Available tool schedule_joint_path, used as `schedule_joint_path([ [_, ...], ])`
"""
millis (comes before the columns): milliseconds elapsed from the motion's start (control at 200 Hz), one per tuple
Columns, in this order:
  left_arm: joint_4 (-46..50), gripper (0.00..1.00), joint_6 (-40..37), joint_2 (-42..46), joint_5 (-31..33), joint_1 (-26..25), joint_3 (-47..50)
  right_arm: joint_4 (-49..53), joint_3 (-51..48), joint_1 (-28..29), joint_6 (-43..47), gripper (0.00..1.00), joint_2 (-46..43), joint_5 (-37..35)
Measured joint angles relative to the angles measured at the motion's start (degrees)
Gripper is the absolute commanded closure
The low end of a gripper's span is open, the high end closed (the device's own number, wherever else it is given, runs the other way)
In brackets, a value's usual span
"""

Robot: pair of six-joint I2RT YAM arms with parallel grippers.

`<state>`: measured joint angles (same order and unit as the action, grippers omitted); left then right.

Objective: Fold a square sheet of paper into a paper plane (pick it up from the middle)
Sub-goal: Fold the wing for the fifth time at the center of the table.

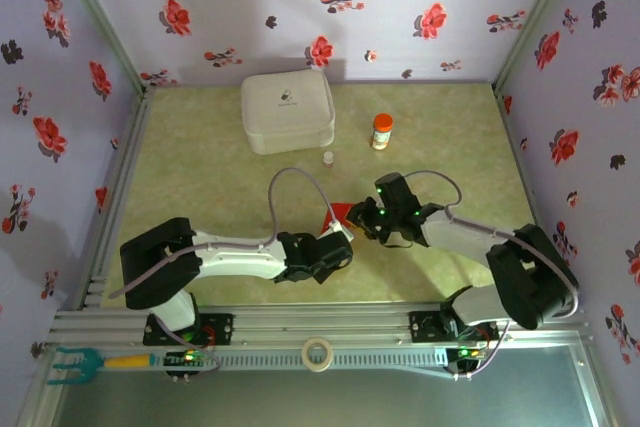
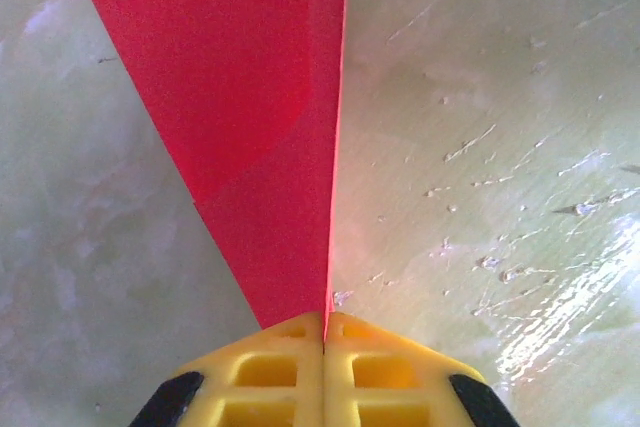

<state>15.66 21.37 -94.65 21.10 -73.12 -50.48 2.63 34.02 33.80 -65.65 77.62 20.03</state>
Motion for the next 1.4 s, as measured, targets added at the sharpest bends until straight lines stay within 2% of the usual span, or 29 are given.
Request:
schedule_joint_path([
  [195, -2.9, 0.93, 1.6, 0.3, -3.9, 2.3, 1.8, 8.4, 0.7, -1.5, 2.7, 0.56, -7.8, -5.7],
  [385, -4.0, 0.92, 2.6, 0.3, -7.0, 3.7, 2.3, 10.5, -0.6, -2.6, 2.7, 0.55, -12.1, -8.5],
  [660, -8.0, 0.95, 4.3, 0.4, -12.7, 6.1, 4.3, 9.2, -3.6, -2.7, 2.7, 0.57, -12.1, -8.3],
  [885, -15.7, 0.95, 6.4, 2.2, -21.4, 10.4, 9.2, 4.2, -6.5, -0.4, 4.2, 0.59, -13.9, -9.0],
  [1075, -20.3, 0.96, 7.9, 2.5, -28.3, 13.2, 11.5, -1.5, -7.5, 1.4, 6.2, 0.65, -14.0, -8.5],
  [1260, -24.8, 0.96, 9.7, 2.5, -34.5, 15.5, 13.6, -8.5, -7.6, 2.8, 7.2, 0.82, -10.1, -5.4],
  [1400, -27.6, 0.97, 11.2, 2.5, -38.0, 17.3, 15.0, -13.4, -7.7, 3.8, 7.2, 0.89, -6.3, -3.0],
])
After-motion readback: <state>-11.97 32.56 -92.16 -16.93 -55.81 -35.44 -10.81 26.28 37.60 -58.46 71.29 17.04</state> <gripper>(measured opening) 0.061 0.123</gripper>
